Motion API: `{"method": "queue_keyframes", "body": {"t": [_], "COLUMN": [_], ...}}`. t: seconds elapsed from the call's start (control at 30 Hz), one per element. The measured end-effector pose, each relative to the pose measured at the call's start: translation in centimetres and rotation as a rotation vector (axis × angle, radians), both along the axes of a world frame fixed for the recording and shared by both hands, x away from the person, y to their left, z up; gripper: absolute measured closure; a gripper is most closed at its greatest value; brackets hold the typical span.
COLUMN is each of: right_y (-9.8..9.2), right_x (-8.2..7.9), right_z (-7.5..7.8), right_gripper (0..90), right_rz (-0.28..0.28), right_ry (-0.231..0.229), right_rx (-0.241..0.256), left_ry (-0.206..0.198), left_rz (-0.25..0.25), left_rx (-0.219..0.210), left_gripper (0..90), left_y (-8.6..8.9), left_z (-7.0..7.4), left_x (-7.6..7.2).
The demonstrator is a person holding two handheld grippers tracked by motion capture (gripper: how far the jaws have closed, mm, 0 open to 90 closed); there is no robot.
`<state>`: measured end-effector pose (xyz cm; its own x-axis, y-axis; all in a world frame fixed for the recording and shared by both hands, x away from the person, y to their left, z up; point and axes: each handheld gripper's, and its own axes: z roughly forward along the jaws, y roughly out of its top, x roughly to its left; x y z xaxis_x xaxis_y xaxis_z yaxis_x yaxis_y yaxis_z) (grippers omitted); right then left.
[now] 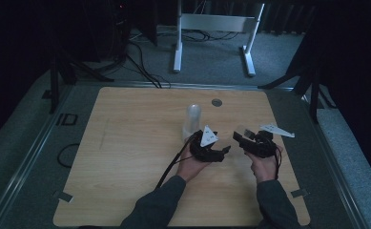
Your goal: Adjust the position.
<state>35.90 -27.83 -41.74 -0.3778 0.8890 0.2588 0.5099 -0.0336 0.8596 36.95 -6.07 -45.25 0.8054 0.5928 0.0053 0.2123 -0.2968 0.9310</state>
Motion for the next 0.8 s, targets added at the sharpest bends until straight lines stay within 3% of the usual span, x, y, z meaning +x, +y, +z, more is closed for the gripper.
{"method": "queue_keyframes", "body": {"t": [0.4,0.5,0.8], "right_y": [0.3,0.0,-0.1], "right_x": [-0.2,-0.1,-0.1], "right_z": [0.0,-0.2,-0.3], "right_gripper": [41.2,41.3,41.3], "right_rz": [0.017,0.025,0.029], "right_ry": [0.001,0.012,0.023], "right_rx": [0.023,0.075,0.094], "left_ry": [-0.011,-0.012,-0.013], "left_rz": [-0.002,-0.005,-0.007], "left_rx": [0.005,0.008,0.015], "left_gripper": [25.8,25.1,24.5], "left_y": [-0.7,-1.0,-1.5], "left_z": [-0.1,-0.2,-0.3], "left_x": [0.1,0.1,0.2]}}
